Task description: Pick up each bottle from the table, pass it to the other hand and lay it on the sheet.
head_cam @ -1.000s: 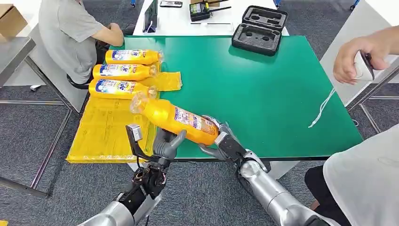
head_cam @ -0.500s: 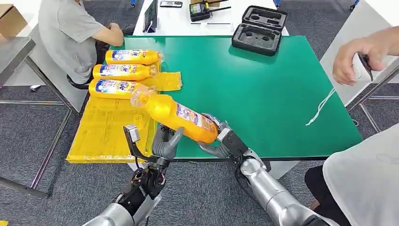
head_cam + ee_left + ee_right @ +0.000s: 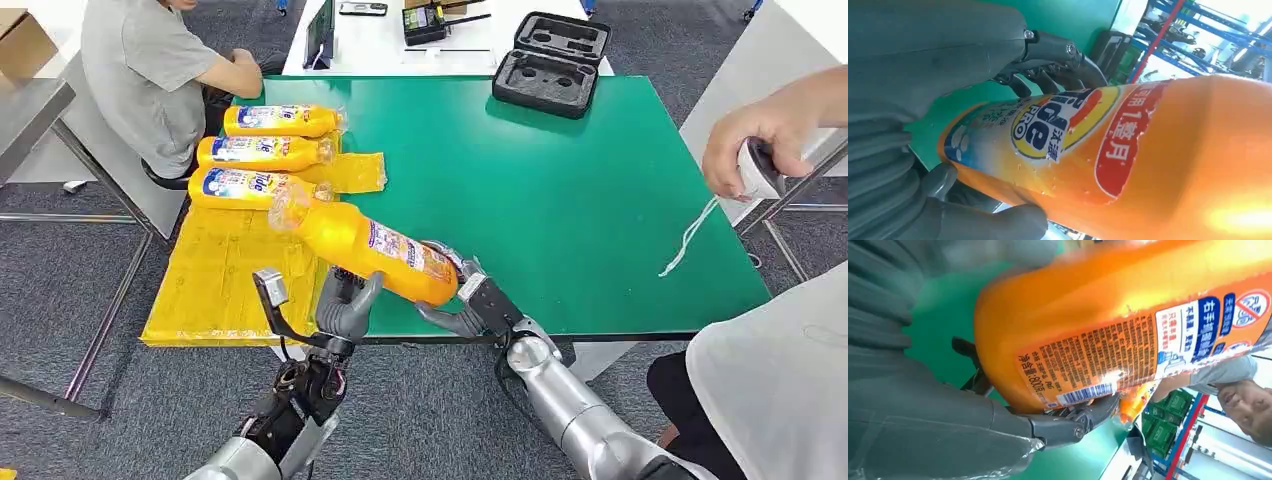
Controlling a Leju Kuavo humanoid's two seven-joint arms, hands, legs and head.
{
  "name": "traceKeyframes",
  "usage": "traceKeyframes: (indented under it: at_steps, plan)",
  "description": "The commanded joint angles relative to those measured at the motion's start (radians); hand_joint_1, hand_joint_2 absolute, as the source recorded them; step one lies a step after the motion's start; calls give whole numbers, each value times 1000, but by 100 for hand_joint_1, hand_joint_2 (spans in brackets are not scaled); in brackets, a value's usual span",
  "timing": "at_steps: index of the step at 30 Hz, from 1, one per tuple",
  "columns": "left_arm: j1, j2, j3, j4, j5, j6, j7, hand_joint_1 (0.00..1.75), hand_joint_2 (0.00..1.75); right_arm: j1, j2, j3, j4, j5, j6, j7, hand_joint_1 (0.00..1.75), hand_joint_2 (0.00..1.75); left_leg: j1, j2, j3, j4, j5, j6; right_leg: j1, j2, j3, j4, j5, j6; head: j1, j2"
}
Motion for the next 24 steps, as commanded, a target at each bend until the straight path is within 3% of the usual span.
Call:
traceKeyframes:
  at_steps: [1, 5, 6, 7, 24]
  plan:
    - [-6, -22, 60, -33, -27, -30, 3, 175, 175, -70, 33, 16, 172, 2, 39, 4, 169, 175, 1, 0, 1, 1, -1, -2, 1, 0, 2, 0, -1, -2, 0, 0]
    - [-6, -22, 60, -33, -27, -30, 3, 175, 175, -70, 33, 16, 172, 2, 39, 4, 169, 175, 1, 0, 1, 1, -1, -2, 1, 0, 2, 0, -1, -2, 0, 0]
    - [-6, -21, 63, -32, -27, -28, 3, 175, 175, -72, 35, 14, 177, 1, 40, 4, 70, 175, 1, 0, 0, 0, 0, -1, 1, -1, 1, 0, 0, -1, 0, 0]
    - [-3, -22, 69, -37, -33, -23, 3, 175, 175, -73, 38, 8, 178, -3, 35, 4, 2, 175, 2, 0, 1, 1, -1, -2, 2, -1, 2, 0, -1, -2, 0, 0]
    - [29, -21, 85, -132, -131, 39, 3, 175, 175, -56, 39, -12, 159, 1, -12, 4, 0, 175, 1, 0, 1, 0, -1, -1, 1, 0, 1, 0, 0, -1, 0, 0]
